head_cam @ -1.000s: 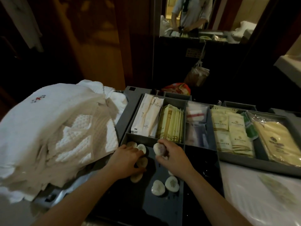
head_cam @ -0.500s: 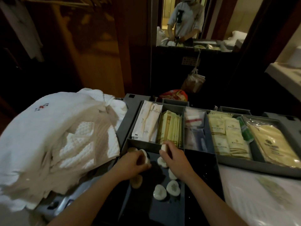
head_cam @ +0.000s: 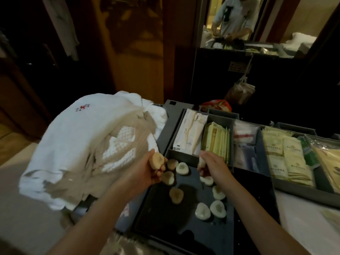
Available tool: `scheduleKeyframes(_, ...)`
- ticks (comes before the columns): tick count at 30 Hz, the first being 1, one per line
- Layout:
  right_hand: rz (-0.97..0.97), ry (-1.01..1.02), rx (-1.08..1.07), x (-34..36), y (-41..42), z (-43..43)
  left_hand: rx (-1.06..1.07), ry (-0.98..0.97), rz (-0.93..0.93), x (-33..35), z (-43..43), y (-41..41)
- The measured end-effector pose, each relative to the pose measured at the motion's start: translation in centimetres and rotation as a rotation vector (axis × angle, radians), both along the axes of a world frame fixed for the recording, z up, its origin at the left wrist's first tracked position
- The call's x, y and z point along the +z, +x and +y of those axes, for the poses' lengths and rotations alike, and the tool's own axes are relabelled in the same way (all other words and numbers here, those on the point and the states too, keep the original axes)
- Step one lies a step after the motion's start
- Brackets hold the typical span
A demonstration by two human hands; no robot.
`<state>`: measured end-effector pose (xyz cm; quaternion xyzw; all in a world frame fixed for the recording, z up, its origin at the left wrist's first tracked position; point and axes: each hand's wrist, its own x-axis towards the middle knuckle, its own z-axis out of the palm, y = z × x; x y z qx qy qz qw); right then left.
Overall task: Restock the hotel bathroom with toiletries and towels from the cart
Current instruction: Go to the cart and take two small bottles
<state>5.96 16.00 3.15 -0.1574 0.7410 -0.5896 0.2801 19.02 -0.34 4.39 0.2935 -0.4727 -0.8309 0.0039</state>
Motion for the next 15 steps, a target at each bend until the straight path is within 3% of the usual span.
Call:
scheduleKeyframes(5, -0.120, -0.012, 0.193, 1.6, 1.2, -1.1, 0.159, -0.004, -0.070, 0.4, 0.2, 2.5)
scheduleKeyframes(15, -0.063, 0.017, 0.540, 1.6, 1.2, -0.2, 0.494, -0.173, -0.175, -0.5, 4.9, 7.5)
